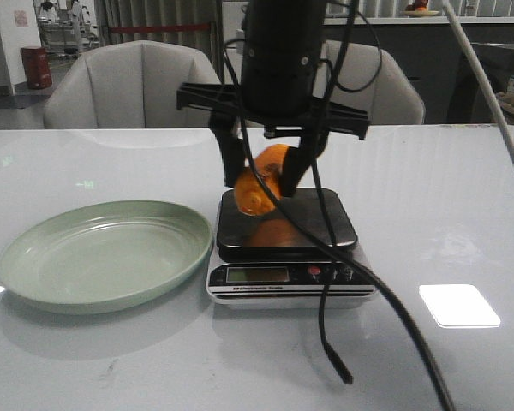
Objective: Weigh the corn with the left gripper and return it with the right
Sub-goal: 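Close the right gripper on the corn and lift it, then carry the corn over the green plate and lower it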
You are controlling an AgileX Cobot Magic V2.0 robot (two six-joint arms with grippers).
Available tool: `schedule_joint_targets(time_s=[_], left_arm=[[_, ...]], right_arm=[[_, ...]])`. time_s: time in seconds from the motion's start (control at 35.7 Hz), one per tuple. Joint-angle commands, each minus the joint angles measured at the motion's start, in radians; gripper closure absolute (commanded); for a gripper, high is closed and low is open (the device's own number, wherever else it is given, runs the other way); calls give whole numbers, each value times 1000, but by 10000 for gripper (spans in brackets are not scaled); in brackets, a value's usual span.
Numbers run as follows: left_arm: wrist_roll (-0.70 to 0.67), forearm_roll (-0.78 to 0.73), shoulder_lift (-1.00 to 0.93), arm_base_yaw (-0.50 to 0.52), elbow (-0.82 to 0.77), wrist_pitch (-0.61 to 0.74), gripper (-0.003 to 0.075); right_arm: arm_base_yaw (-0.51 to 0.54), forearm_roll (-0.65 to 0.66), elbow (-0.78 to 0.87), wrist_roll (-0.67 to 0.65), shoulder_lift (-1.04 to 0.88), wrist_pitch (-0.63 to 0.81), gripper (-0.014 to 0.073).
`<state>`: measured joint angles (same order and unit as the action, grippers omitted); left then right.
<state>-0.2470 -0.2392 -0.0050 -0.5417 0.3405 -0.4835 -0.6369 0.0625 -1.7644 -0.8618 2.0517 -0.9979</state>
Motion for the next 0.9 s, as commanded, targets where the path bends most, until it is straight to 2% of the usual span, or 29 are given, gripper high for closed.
schedule_joint_targets(time_s=[0.0,0.28,0.53,0.76,0.87], left_arm=[[-1,-8,10,3,22,77,606],[-1,-8,10,3,22,77,606],[-1,-8,10,3,22,77,606],[-1,-6,10,3,22,77,606],[-1,-6,10,3,22,77,606]], right_arm=[[-52,-7,-70,25,-62,28,413],[-168,-8,-80,26,-44,191,382],[-186,-42,-81,26,5,236,207],[-190,-110,-85,32,72,243,135],[-190,-177,-101,102,94,247,97]])
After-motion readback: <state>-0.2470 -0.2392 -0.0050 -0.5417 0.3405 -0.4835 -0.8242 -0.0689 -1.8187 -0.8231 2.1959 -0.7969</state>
